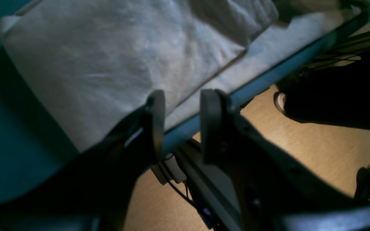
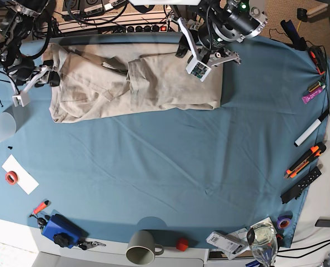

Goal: Fold the T-shirt properly
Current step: 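Grasp the strip end with the right gripper and lift it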

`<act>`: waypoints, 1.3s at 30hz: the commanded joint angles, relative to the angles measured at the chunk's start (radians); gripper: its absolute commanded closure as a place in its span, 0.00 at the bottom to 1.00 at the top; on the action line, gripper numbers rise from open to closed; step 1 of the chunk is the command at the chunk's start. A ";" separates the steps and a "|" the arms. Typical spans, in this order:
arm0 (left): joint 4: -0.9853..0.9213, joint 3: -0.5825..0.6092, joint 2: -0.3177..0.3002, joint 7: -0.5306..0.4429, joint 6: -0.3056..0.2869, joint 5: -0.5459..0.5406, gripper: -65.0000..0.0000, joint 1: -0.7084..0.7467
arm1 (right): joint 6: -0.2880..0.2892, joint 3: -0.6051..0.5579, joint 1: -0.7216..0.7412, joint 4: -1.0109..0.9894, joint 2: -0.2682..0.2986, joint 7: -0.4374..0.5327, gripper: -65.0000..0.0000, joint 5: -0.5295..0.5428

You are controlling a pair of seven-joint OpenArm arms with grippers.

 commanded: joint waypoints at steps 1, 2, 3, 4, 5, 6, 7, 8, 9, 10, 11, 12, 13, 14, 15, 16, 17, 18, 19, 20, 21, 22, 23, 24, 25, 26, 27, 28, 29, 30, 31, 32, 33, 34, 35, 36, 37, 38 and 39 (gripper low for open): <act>0.019 0.004 0.006 -0.026 -0.001 -0.011 0.73 0.006 | 0.013 0.006 0.012 -0.013 0.019 -0.011 0.44 0.021; 0.019 0.004 0.006 -0.026 -0.001 -0.011 0.73 0.006 | 0.013 0.006 0.013 -0.034 0.019 -0.036 0.44 0.052; 0.019 0.004 0.006 -0.029 -0.001 -0.011 0.73 0.006 | 0.013 0.006 0.013 -0.049 0.018 -0.074 0.44 0.099; 0.019 0.004 0.006 -0.035 -0.001 -0.011 0.73 0.006 | 0.013 0.006 0.013 -0.058 0.018 -0.083 0.44 0.156; 0.019 0.004 0.006 -0.043 -0.001 -0.011 0.73 0.006 | 0.013 0.006 0.013 -0.062 0.018 -0.083 0.44 0.213; 0.019 0.004 0.006 -0.047 -0.001 -0.011 0.73 0.006 | 0.013 0.006 0.011 -0.062 0.019 -0.083 0.44 0.262; 0.019 0.004 0.006 -0.049 -0.001 -0.011 0.73 0.006 | 0.013 0.006 0.010 -0.062 0.019 -0.083 0.44 0.308; 0.019 0.004 0.006 -0.049 -0.001 -0.011 0.73 0.006 | 0.013 0.006 0.010 -0.062 0.018 -0.083 0.44 0.345; 0.019 0.004 0.006 -0.049 -0.001 -0.011 0.73 0.006 | 0.013 0.006 0.010 -0.062 0.018 -0.083 0.44 0.371; 0.019 0.004 0.006 -0.049 -0.001 -0.011 0.73 0.006 | 0.013 0.006 0.010 -0.062 0.018 -0.083 0.44 0.389; 0.019 0.004 0.006 -0.049 -0.001 -0.011 0.73 0.006 | 0.013 0.006 0.010 -0.062 0.018 -0.083 0.44 0.397; 0.019 0.004 0.006 -0.049 -0.001 -0.011 0.73 0.006 | 0.013 0.006 0.010 -0.062 0.018 -0.083 0.44 0.398; 0.019 0.004 0.006 -0.049 -0.001 -0.011 0.73 0.006 | 0.013 0.006 0.010 -0.062 0.018 -0.083 0.44 0.398; 0.019 0.004 0.006 -0.049 -0.001 -0.011 0.73 0.006 | 0.013 0.006 0.009 -0.062 0.018 -0.083 0.44 0.398; 0.019 0.004 0.006 -0.049 -0.001 -0.011 0.73 0.006 | 0.013 0.006 0.008 -0.062 0.018 -0.083 0.44 0.398; 0.019 0.004 0.006 -0.049 -0.001 -0.011 0.73 0.006 | 0.013 0.006 0.008 -0.062 0.018 -0.083 0.44 0.398; 0.019 0.004 0.006 -0.051 -0.001 -0.011 0.73 0.005 | 0.013 0.006 0.008 -0.062 0.017 -0.083 0.44 0.398; 0.019 0.004 0.006 -0.053 -0.001 -0.011 0.73 0.005 | 0.013 0.006 0.008 -0.062 0.015 -0.083 0.44 0.398; 0.019 0.004 0.005 -0.057 -0.001 -0.011 0.73 0.006 | 0.013 0.003 0.008 -0.062 0.013 -0.083 0.44 0.397; 0.019 0.004 0.006 -0.062 -0.001 -0.011 0.73 0.006 | 0.013 -0.005 0.007 -0.062 0.013 -0.083 0.44 0.397; 0.019 0.004 0.006 -0.068 -0.001 -0.011 0.73 0.006 | 0.013 -0.019 0.007 -0.062 0.013 -0.083 0.44 0.387; 0.019 0.004 0.006 -0.071 -0.001 -0.011 0.73 0.006 | 0.013 -0.038 0.007 -0.062 0.013 -0.083 0.44 0.371; 0.019 0.004 0.006 -0.071 -0.001 -0.011 0.73 0.006 | 0.013 -0.063 0.007 -0.062 0.013 -0.083 0.44 0.353; 0.019 0.004 0.006 -0.071 -0.001 -0.011 0.73 0.005 | 0.013 -0.092 0.008 -0.062 0.013 -0.083 0.44 0.336; 0.019 0.004 0.006 -0.071 -0.001 -0.011 0.73 0.005 | 0.013 -0.122 0.008 -0.062 0.013 -0.083 0.44 0.321; 0.019 0.004 0.006 -0.071 -0.001 -0.011 0.73 0.006 | 0.013 -0.150 0.008 -0.062 0.013 -0.083 0.44 0.310; 0.019 0.004 0.006 -0.071 -0.001 -0.011 0.73 0.006 | 0.013 -0.174 0.008 -0.062 0.013 -0.083 0.44 0.293; 0.019 0.004 0.006 -0.070 -0.001 -0.011 0.73 0.006 | 0.013 -0.192 0.008 -0.062 0.013 -0.083 0.44 0.271; 0.019 0.004 0.005 -0.070 -0.001 -0.011 0.73 0.006 | 0.013 -0.204 0.008 -0.062 0.013 -0.083 0.45 0.256; 0.019 0.004 0.006 -0.070 -0.001 -0.011 0.73 0.006 | 0.005 -0.209 0.008 -0.062 0.014 -0.083 0.49 0.248; 0.019 0.004 0.005 -0.070 -0.001 -0.011 0.73 0.006 | -0.003 -0.209 0.008 -0.062 0.013 -0.083 0.56 0.248; 0.019 0.004 0.005 -0.070 -0.001 -0.011 0.73 0.006 | -0.002 -0.209 0.010 -0.062 0.015 -0.083 0.64 0.246; 0.019 0.004 0.005 -0.070 -0.001 -0.011 0.73 0.006 | -0.002 -0.209 0.011 -0.062 0.018 -0.083 0.74 0.231; 0.019 0.004 0.005 -0.069 0.000 -0.011 0.73 0.006 | -0.002 -0.209 0.011 -0.062 0.021 -0.083 0.83 0.213; 0.019 0.004 0.005 -0.070 0.000 -0.011 0.73 0.006 | -0.002 -0.208 0.011 -0.062 0.026 -0.083 0.91 0.202; 0.019 0.004 0.005 -0.071 0.000 -0.011 0.73 0.006 | -0.002 -0.208 0.011 -0.062 0.032 -0.083 0.98 0.194; 0.019 0.004 0.005 -0.071 0.000 -0.011 0.73 0.006 | -0.002 -0.208 0.011 -0.061 0.040 -0.083 1.00 0.185; 0.019 0.004 0.005 -0.071 0.000 -0.011 0.73 0.006 | -0.002 -0.206 0.015 -0.061 0.048 -0.083 1.00 0.167; 0.019 0.004 0.005 -0.071 0.000 -0.010 0.73 0.005 | -0.001 -0.203 0.024 -0.061 0.055 -0.083 1.00 0.139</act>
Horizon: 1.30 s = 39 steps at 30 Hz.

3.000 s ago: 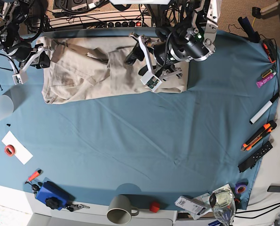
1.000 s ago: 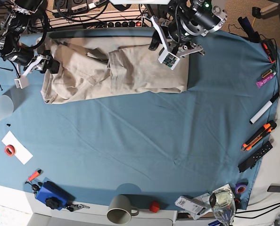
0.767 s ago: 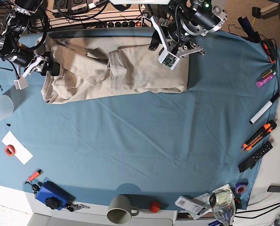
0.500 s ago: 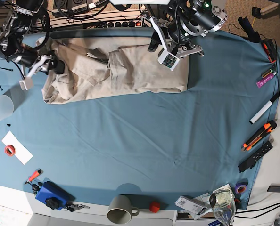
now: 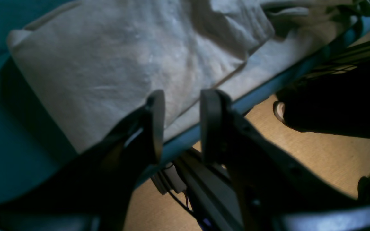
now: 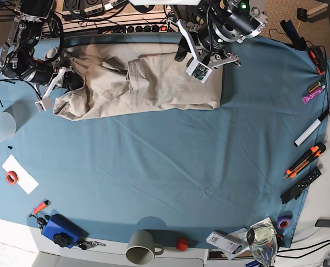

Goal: Fold the T-shirt properly
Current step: 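Grasp the strip end with the right gripper and lift it, then fold the held end over the bundle with the right gripper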

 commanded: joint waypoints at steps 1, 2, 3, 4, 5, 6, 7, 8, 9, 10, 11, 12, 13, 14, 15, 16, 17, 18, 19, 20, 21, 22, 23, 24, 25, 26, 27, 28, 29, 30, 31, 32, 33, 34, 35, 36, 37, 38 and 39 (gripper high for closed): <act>0.019 0.004 0.005 -0.021 -0.001 -0.010 0.73 0.006 | -0.005 0.011 0.014 0.004 0.033 -0.022 1.00 -0.106; 0.019 0.004 0.005 -0.021 0.000 -0.010 0.73 0.006 | -0.006 0.017 0.032 0.004 0.042 0.009 1.00 -0.142; 0.019 0.004 0.005 -0.021 0.000 -0.010 0.73 0.006 | -0.006 0.026 0.053 0.004 0.051 0.040 1.00 -0.177; 0.019 0.004 0.005 -0.020 0.000 -0.010 0.73 0.006 | -0.008 0.036 0.079 0.004 0.061 0.068 1.00 -0.210; 0.019 0.004 0.005 -0.020 0.000 -0.010 0.73 0.006 | -0.014 0.048 0.107 0.004 0.072 0.091 1.00 -0.239; 0.019 0.004 0.005 -0.020 0.000 -0.010 0.73 0.006 | -0.029 0.060 0.138 0.004 0.083 0.109 1.00 -0.264; 0.019 0.004 0.005 -0.020 0.000 -0.010 0.73 0.006 | -0.044 0.071 0.169 0.004 0.096 0.118 1.00 -0.283; 0.019 0.004 0.005 -0.020 0.000 -0.010 0.73 0.006 | -0.058 0.079 0.201 0.004 0.109 0.118 1.00 -0.298; 0.019 0.004 0.005 -0.020 0.000 -0.010 0.73 0.006 | -0.067 0.084 0.230 0.004 0.123 0.114 1.00 -0.306; 0.019 0.004 0.005 -0.020 0.000 -0.010 0.73 0.006 | -0.071 0.084 0.256 0.004 0.137 0.105 1.00 -0.308; 0.019 0.004 0.005 -0.020 0.000 -0.010 0.73 0.006 | -0.071 0.084 0.275 0.004 0.150 0.088 1.00 -0.308; 0.019 0.004 0.005 -0.020 0.000 -0.010 0.73 0.006 | -0.071 0.084 0.289 0.004 0.161 0.070 1.00 -0.308; 0.019 0.004 0.005 -0.020 0.000 -0.010 0.73 0.006 | -0.071 0.084 0.297 0.004 0.169 0.053 1.00 -0.306; 0.019 0.004 0.005 -0.020 0.000 -0.010 0.73 0.006 | -0.071 0.084 0.297 0.004 0.173 0.038 1.00 -0.299; 0.019 0.004 0.005 -0.020 0.000 -0.010 0.73 0.006 | -0.071 0.084 0.297 0.004 0.174 0.023 1.00 -0.280; 0.019 0.004 0.005 -0.020 0.000 -0.010 0.73 0.006 | -0.070 0.084 0.294 0.004 0.171 -0.003 1.00 -0.258; 0.019 0.004 0.005 -0.020 0.000 -0.010 0.73 0.006 | -0.070 0.084 0.294 0.004 0.166 -0.032 1.00 -0.227; 0.019 0.004 0.005 -0.020 0.000 -0.010 0.73 0.006 | -0.064 0.084 0.291 0.004 0.162 -0.041 1.00 -0.194; 0.019 0.004 0.005 -0.020 0.000 -0.010 0.73 0.006 | -0.048 0.084 0.288 0.004 0.158 -0.041 1.00 -0.154; 0.019 0.004 0.005 -0.019 0.000 -0.010 0.73 0.006 | -0.040 0.084 0.282 0.004 0.154 -0.041 1.00 -0.118; 0.019 0.004 0.006 -0.016 0.000 -0.010 0.73 0.007 | -0.031 0.084 0.274 0.004 0.151 -0.041 1.00 -0.084; 0.019 0.004 0.005 -0.008 0.000 -0.010 0.73 0.006 | -0.026 0.084 0.266 0.004 0.150 -0.041 1.00 -0.051; 0.019 0.004 0.005 0.002 0.004 -0.010 0.73 0.006 | -0.014 0.084 0.256 0.004 0.149 -0.041 1.00 -0.013; 0.019 0.004 0.005 0.008 0.013 -0.010 0.73 0.007 | -0.004 0.084 0.247 0.004 0.149 -0.041 1.00 0.023; 0.019 0.004 0.005 0.010 0.028 -0.010 0.73 0.008 | 0.003 0.084 0.240 0.005 0.148 -0.041 1.00 0.056; 0.019 0.004 0.005 0.010 0.034 -0.009 0.73 0.009 | 0.006 0.084 0.234 0.005 0.149 -0.041 1.00 0.089; 0.019 0.004 0.005 0.011 0.037 -0.009 0.73 0.009 | 0.006 0.084 0.229 0.006 0.148 -0.041 1.00 0.122; 0.019 0.004 0.005 0.011 0.037 -0.009 0.73 0.009 | 0.006 0.084 0.222 0.007 0.149 -0.041 1.00 0.157; 0.019 0.004 0.005 0.012 0.037 -0.009 0.73 0.009 | 0.009 0.084 0.211 0.015 0.148 -0.041 1.00 0.188; 0.019 0.004 0.005 0.012 0.037 -0.009 0.73 0.009 | 0.009 0.084 0.199 0.030 0.148 -0.041 1.00 0.216; 0.019 0.004 0.005 0.012 0.037 -0.010 0.73 0.009 | 0.009 0.084 0.188 0.050 0.147 -0.041 1.00 0.239; 0.019 0.004 0.005 0.013 0.037 -0.010 0.73 0.009 | 0.009 0.084 0.178 0.077 0.143 -0.041 1.00 0.254; 0.019 0.004 0.005 0.018 0.037 -0.010 0.73 0.009 | 0.009 0.084 0.170 0.111 0.134 -0.041 1.00 0.257; 0.019 0.004 0.005 0.018 0.037 -0.010 0.73 0.010 | 0.009 0.084 0.159 0.146 0.121 -0.041 1.00 0.257; 0.019 0.004 0.005 0.018 0.037 -0.010 0.73 0.011 | 0.009 0.084 0.148 0.179 0.106 -0.041 1.00 0.256; 0.019 0.004 0.005 0.017 0.037 -0.010 0.73 0.011 | 0.009 0.084 0.135 0.206 0.092 -0.041 1.00 0.256; 0.019 0.004 0.005 0.018 0.037 -0.010 0.73 0.012 | 0.009 0.084 0.122 0.227 0.073 -0.041 1.00 0.257; 0.019 0.004 0.005 0.018 0.037 -0.010 0.73 0.012 | 0.009 0.083 0.110 0.239 0.054 -0.041 1.00 0.257; 0.019 0.004 0.005 0.018 0.037 -0.010 0.73 0.012 | 0.009 0.083 0.101 0.244 0.032 -0.041 1.00 0.257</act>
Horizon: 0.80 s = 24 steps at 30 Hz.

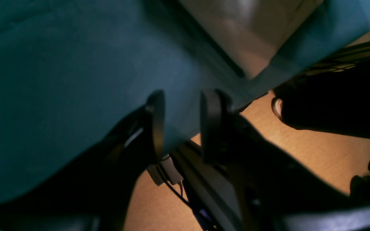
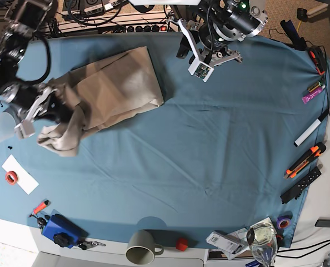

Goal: Fold the T-shirt properly
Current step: 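Fold the held end over the bundle with the right gripper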

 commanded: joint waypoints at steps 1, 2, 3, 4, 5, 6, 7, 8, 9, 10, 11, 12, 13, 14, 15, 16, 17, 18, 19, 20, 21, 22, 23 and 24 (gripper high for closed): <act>0.019 0.004 0.005 -0.014 0.000 -0.010 0.73 0.003 | 0.001 0.007 0.000 0.017 -0.003 0.018 1.00 0.021; 0.019 0.004 0.005 -0.014 0.000 -0.010 0.73 0.003 | 0.001 0.007 -0.006 0.017 -0.026 0.018 1.00 0.021; 0.019 0.004 0.005 -0.014 0.000 -0.010 0.73 0.003 | 0.001 0.006 -0.011 0.017 -0.047 0.018 1.00 0.021; 0.019 0.004 0.005 -0.014 0.000 -0.011 0.73 0.003 | 0.001 0.005 -0.013 0.017 -0.064 0.018 1.00 0.020; 0.019 0.004 0.005 -0.014 0.000 -0.011 0.73 0.005 | 0.001 0.005 -0.013 0.017 -0.080 0.018 1.00 0.020; 0.019 0.004 0.005 -0.009 0.000 -0.015 0.73 0.005 | 0.001 0.002 -0.013 0.017 -0.091 0.018 1.00 0.020; 0.019 0.004 0.005 -0.002 0.000 -0.024 0.73 0.005 | 0.001 -0.004 -0.013 0.017 -0.098 0.018 1.00 0.021; 0.019 0.004 0.005 0.003 0.000 -0.038 0.73 0.005 | 0.001 -0.014 -0.013 0.017 -0.101 0.018 1.00 0.021; 0.019 0.004 0.005 0.005 0.000 -0.053 0.73 0.005 | 0.001 -0.030 -0.013 0.017 -0.100 0.018 1.00 0.021; 0.019 0.004 0.005 0.004 -0.001 -0.068 0.73 0.007 | 0.001 -0.048 -0.013 0.017 -0.100 0.018 1.00 0.020; 0.019 0.004 0.005 0.003 -0.002 -0.080 0.73 0.011 | 0.001 -0.068 -0.013 0.017 -0.100 0.018 1.00 0.020; 0.019 0.004 0.005 0.004 -0.006 -0.093 0.73 0.014 | 0.001 -0.090 -0.013 0.017 -0.100 0.018 1.00 0.020; 0.019 0.004 0.005 0.005 -0.019 -0.108 0.73 0.017 | 0.001 -0.112 -0.013 0.017 -0.100 0.018 1.00 0.019; 0.019 0.004 0.005 0.009 -0.024 -0.126 0.73 0.017 | 0.001 -0.134 -0.013 0.017 -0.100 0.018 1.00 0.020; 0.019 0.004 0.005 0.010 -0.035 -0.144 0.73 0.017 | 0.001 -0.153 -0.013 0.017 -0.100 0.018 1.00 0.019; 0.019 0.004 0.005 0.011 -0.046 -0.158 0.73 0.017 | 0.001 -0.171 -0.013 0.017 -0.100 0.018 1.00 0.019; 0.019 0.004 0.005 0.011 -0.047 -0.167 0.73 0.017 | 0.001 -0.185 -0.013 0.017 -0.100 0.018 1.00 0.019; 0.019 0.004 0.005 0.011 -0.047 -0.169 0.73 0.017 | 0.001 -0.196 -0.013 0.017 -0.100 0.018 1.00 0.014; 0.019 0.004 0.005 0.010 -0.047 -0.169 0.73 0.016 | 0.001 -0.206 -0.013 0.017 -0.100 0.018 1.00 0.003; 0.019 0.004 0.005 0.011 -0.047 -0.169 0.73 0.016 | 0.001 -0.214 -0.013 0.017 -0.100 0.018 1.00 -0.009; 0.019 0.004 0.005 0.010 -0.047 -0.169 0.73 0.016 | 0.001 -0.219 -0.013 0.017 -0.100 0.018 1.00 -0.021; 0.019 0.004 0.005 0.010 -0.047 -0.169 0.73 0.016 | 0.001 -0.222 -0.013 0.017 -0.100 0.018 1.00 -0.029; 0.019 0.004 0.005 0.008 -0.047 -0.169 0.73 0.016 | 0.001 -0.222 -0.013 0.017 -0.100 0.018 1.00 -0.035; 0.019 0.004 0.005 0.007 -0.047 -0.169 0.73 0.016 | 0.001 -0.222 -0.013 0.017 -0.100 0.018 1.00 -0.038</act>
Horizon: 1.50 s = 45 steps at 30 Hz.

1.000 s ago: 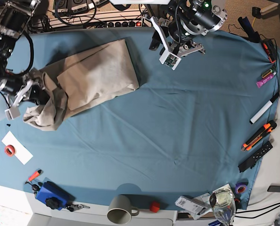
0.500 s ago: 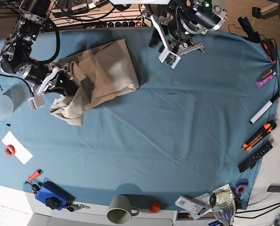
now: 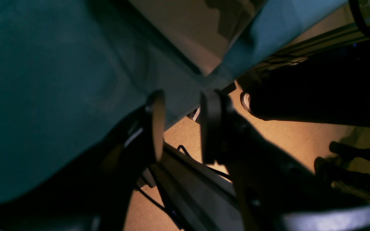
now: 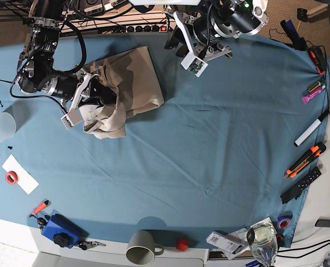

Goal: Fold the T-shirt properly
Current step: 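Fold the held end over the bundle with the right gripper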

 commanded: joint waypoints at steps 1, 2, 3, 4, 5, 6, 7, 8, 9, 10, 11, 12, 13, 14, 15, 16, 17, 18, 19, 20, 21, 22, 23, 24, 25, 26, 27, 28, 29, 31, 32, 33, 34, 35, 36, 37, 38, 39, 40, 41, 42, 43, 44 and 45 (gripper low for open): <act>0.019 0.004 0.005 -0.016 -0.004 -0.014 0.73 0.004 | 0.001 0.004 0.011 0.018 0.011 0.024 0.97 0.014; 0.019 0.004 0.005 -0.020 -0.004 -0.014 0.73 0.005 | 0.001 0.004 0.011 0.018 0.011 0.024 0.89 0.014; 0.019 0.004 0.005 -0.024 -0.004 -0.014 0.73 0.006 | 0.001 0.004 0.011 0.018 0.011 0.024 0.81 0.014; 0.019 0.004 0.005 -0.026 -0.004 -0.014 0.73 0.007 | 0.001 0.004 0.011 0.018 0.012 0.024 0.75 0.014; 0.019 0.004 0.005 -0.026 -0.004 -0.014 0.73 0.008 | 0.001 0.004 0.011 0.018 0.012 0.024 0.71 0.014; 0.019 0.004 0.005 -0.029 -0.004 -0.014 0.73 0.010 | 0.001 0.004 0.011 0.018 0.014 0.024 0.69 0.014; 0.019 0.004 0.005 -0.029 -0.004 -0.014 0.73 0.013 | 0.001 0.004 0.011 0.018 0.017 0.024 0.69 0.019; 0.019 0.004 0.005 -0.030 -0.004 -0.014 0.73 0.017 | 0.001 0.004 0.011 0.018 0.022 0.024 0.69 0.037; 0.019 0.004 0.005 -0.030 -0.004 -0.014 0.73 0.021 | 0.001 0.004 0.012 0.019 0.027 0.024 0.69 0.075; 0.019 0.004 0.005 -0.030 -0.004 -0.014 0.73 0.025 | 0.001 0.004 0.012 0.019 0.034 0.024 0.69 0.123; 0.019 0.004 0.005 -0.029 -0.004 -0.014 0.73 0.026 | 0.001 0.004 0.014 0.019 0.039 0.024 0.69 0.169; 0.019 0.004 0.005 -0.029 -0.004 -0.014 0.73 0.026 | 0.001 0.005 0.018 0.019 0.042 0.024 0.69 0.205; 0.019 0.004 0.005 -0.029 -0.004 -0.015 0.73 0.026 | 0.001 0.005 0.020 0.022 0.045 0.024 0.69 0.235; 0.019 0.004 0.005 -0.029 -0.004 -0.015 0.73 0.026 | 0.001 0.005 0.019 0.028 0.050 0.024 0.69 0.264; 0.019 0.004 0.005 -0.029 -0.004 -0.015 0.73 0.027 | 0.001 0.005 0.020 0.038 0.053 0.024 0.69 0.299; 0.019 0.004 0.005 -0.029 -0.004 -0.018 0.73 0.029 | 0.001 0.005 0.019 0.050 0.055 0.024 0.69 0.333; 0.019 0.004 0.005 -0.029 -0.004 -0.032 0.73 0.033 | 0.001 0.005 0.019 0.064 0.055 0.024 0.69 0.335; 0.019 0.004 0.006 -0.030 -0.005 -0.051 0.73 0.038 | 0.001 0.005 0.019 0.077 0.055 0.024 0.69 0.335; 0.019 0.004 0.006 -0.030 -0.005 -0.071 0.73 0.043 | 0.001 0.005 0.020 0.086 0.055 0.024 0.69 0.335; 0.019 0.004 0.006 -0.030 -0.019 -0.085 0.73 0.049 | 0.001 0.005 0.019 0.093 0.055 0.024 0.69 0.335; 0.019 0.004 0.006 -0.030 -0.045 -0.096 0.73 0.055 | 0.001 0.005 0.019 0.097 0.055 0.024 0.69 0.335; 0.019 0.004 0.006 -0.029 -0.062 -0.109 0.73 0.058 | 0.001 0.005 0.020 0.098 0.055 0.024 0.69 0.335; 0.019 0.004 0.006 -0.029 -0.071 -0.127 0.73 0.060 | 0.001 0.005 0.021 0.098 0.055 0.024 0.69 0.335; 0.019 0.004 0.006 -0.030 -0.085 -0.144 0.73 0.060 | 0.001 0.005 0.026 0.098 0.055 0.024 0.69 0.335; 0.019 0.004 0.006 -0.030 -0.105 -0.159 0.73 0.061 | 0.001 0.005 0.032 0.098 0.055 0.024 0.69 0.335; 0.019 0.004 0.006 -0.030 -0.118 -0.175 0.73 0.061 | 0.001 0.006 0.041 0.098 0.055 0.024 0.69 0.335; 0.019 0.004 0.006 -0.030 -0.134 -0.192 0.73 0.061 | 0.001 0.010 0.053 0.098 0.055 0.024 0.69 0.335; 0.019 0.004 0.006 -0.034 -0.150 -0.206 0.73 0.061 | 0.001 0.018 0.065 0.098 0.053 0.024 0.69 0.332; 0.019 0.004 0.006 -0.045 -0.165 -0.212 0.73 0.061 | 0.001 0.032 0.074 0.098 0.053 0.024 0.69 0.307; 0.019 0.004 0.009 -0.074 -0.179 -0.217 0.73 0.061 | 0.001 0.066 0.087 0.098 0.053 0.024 0.69 0.247; 0.019 0.004 0.008 -0.089 -0.183 -0.216 0.73 0.060 | 0.001 0.084 0.089 0.098 0.053 0.024 0.69 0.211; 0.019 0.004 0.008 -0.098 -0.185 -0.216 0.73 0.057 | 0.001 0.100 0.089 0.097 0.053 0.024 0.69 0.174; 0.019 0.004 0.008 -0.103 -0.185 -0.216 0.73 0.054 | 0.001 0.113 0.088 0.096 0.053 0.024 0.69 0.138; 0.019 0.004 0.008 -0.108 -0.185 -0.216 0.73 0.052 | 0.001 0.121 0.084 0.095 0.053 0.024 0.69 0.111; 0.019 0.004 0.008 -0.115 -0.185 -0.216 0.73 0.052 | 0.001 0.123 0.076 0.095 0.053 0.024 0.69 0.092; 0.019 0.004 0.008 -0.120 -0.185 -0.216 0.73 0.050 | 0.001 0.123 0.064 0.095 0.053 0.024 0.69 0.089; 0.019 0.004 0.008 -0.124 -0.185 -0.216 0.73 0.050 | 0.001 0.121 0.048 0.095 0.053 0.024 0.69 0.092; 0.019 0.004 0.008 -0.128 -0.185 -0.216 0.73 0.050 | 0.001 0.116 0.030 0.095 0.053 0.024 0.69 0.093; 0.019 0.004 0.008 -0.127 -0.185 -0.216 0.73 0.050 | 0.001 0.109 0.012 0.095 0.053 0.024 0.69 0.092; 0.019 0.004 0.008 -0.127 -0.185 -0.216 0.73 0.050 | 0.001 0.098 -0.007 0.095 0.053 0.024 0.69 0.093; 0.019 0.004 0.008 -0.127 -0.185 -0.216 0.73 0.050 | 0.001 0.083 -0.025 0.095 0.053 0.024 0.69 0.093; 0.019 0.004 0.008 -0.127 -0.185 -0.216 0.73 0.050 | 0.001 0.066 -0.041 0.095 0.053 0.024 0.69 0.092; 0.019 0.004 0.008 -0.127 -0.185 -0.216 0.73 0.050 | 0.001 0.049 -0.056 0.095 0.053 0.024 0.69 0.090; 0.019 0.004 0.008 -0.127 -0.185 -0.216 0.73 0.050 | 0.001 0.034 -0.070 0.095 0.053 0.024 0.69 0.081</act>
